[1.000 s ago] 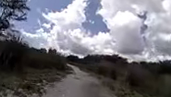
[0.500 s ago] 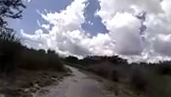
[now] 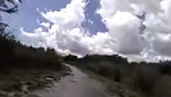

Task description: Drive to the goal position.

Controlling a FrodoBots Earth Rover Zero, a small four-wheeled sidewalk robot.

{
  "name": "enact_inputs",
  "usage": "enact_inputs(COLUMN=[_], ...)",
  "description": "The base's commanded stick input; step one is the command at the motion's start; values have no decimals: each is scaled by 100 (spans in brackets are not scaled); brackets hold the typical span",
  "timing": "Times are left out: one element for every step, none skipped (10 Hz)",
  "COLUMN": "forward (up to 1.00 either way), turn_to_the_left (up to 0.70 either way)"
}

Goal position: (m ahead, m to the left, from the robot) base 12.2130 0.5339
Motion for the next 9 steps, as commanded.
enact_inputs(forward=[70, 70, 70, 70, 70, 70, 70, 70, 70], turn_to_the_left=[35, 13, 0, 0, 0, 0, 0, 0, 0])
